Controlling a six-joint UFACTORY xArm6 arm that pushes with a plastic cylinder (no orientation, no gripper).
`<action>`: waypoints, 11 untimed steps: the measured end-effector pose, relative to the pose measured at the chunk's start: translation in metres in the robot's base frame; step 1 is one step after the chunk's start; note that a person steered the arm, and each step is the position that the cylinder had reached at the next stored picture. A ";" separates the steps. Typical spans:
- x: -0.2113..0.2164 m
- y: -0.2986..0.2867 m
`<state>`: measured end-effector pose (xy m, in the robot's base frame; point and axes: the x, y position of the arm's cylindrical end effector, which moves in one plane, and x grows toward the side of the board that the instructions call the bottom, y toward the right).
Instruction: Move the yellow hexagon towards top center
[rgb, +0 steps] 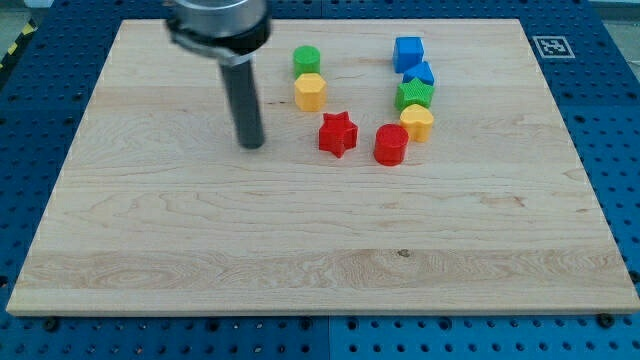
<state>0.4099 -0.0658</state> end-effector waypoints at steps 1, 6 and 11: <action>-0.041 0.037; -0.075 0.094; -0.081 0.115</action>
